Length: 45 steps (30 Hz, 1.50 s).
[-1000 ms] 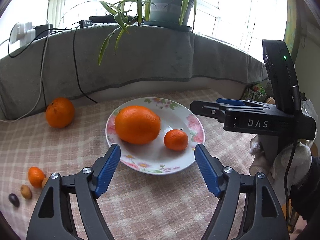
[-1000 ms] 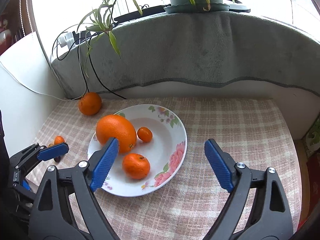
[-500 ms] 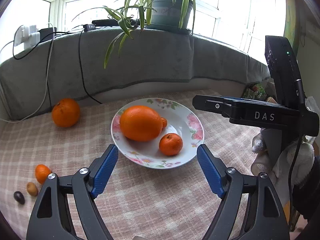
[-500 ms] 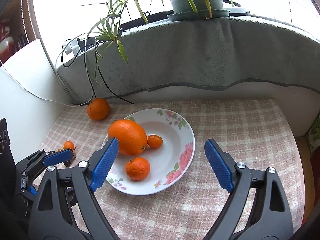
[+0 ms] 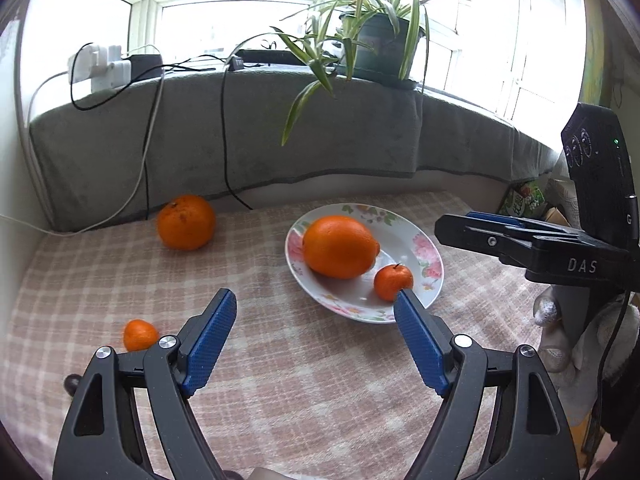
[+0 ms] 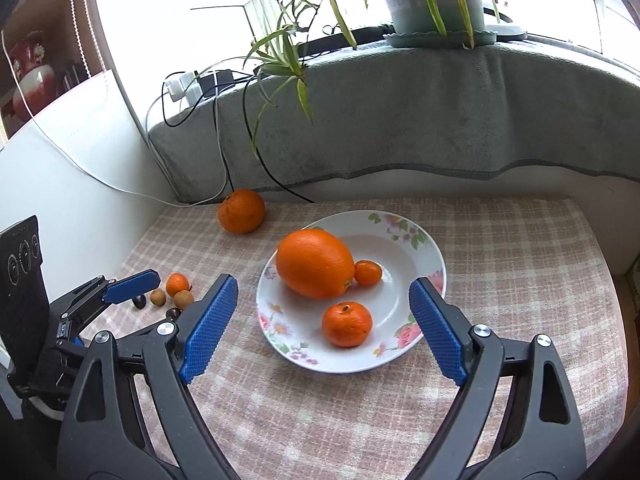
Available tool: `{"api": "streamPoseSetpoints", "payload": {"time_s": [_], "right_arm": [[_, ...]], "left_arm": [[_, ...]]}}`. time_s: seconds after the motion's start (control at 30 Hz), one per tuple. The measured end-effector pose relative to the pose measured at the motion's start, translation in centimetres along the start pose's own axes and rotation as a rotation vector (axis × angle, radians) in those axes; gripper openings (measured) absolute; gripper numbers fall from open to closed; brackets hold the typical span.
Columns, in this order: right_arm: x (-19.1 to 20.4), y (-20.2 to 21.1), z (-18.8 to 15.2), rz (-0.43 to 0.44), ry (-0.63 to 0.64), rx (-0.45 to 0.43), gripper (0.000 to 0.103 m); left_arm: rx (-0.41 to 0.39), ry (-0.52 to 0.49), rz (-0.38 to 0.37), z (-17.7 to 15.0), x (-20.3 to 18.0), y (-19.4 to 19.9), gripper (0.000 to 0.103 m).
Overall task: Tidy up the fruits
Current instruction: 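Withdraw both grippers from the bowl, then reach the left gripper toward a brown kiwi while the right approaches a longan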
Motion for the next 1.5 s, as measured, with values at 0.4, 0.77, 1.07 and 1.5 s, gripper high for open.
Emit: {"api": "streamPoseSetpoints", "payload": {"time_s": [0.4,0.77,1.07,1.5], "right_arm": [[5.5,-1.1,-1.4,0.08,0.094,0.043,0.09],[10.4,-4.6,-2.9,0.151,0.172,0.117,0.09],[12.4,-6.4,-3.5,0.187,0.206,0.158,0.09],[14.4,-11.4,-3.1,0.23,0.174,0.261,0.072]], "left_arm": [[0.014,0.075,0.126,-2.0,8.2,1.9,0.081],[0.049,0.204,0.117,-3.2,14.9,2.5,0.068],[0.088,0.195,0.135,-4.4,16.7,2.3,0.054],[0.168,0.086,0.145,-6.3,16.0,1.0,0.043]]}}
Point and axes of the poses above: each gripper's, at about its wrist camera, not at the fingertips, and y roughly against the way its jaws point, x to its left, z to its top, the point moved 4 cm from there along -y, roughly the way its jaws point
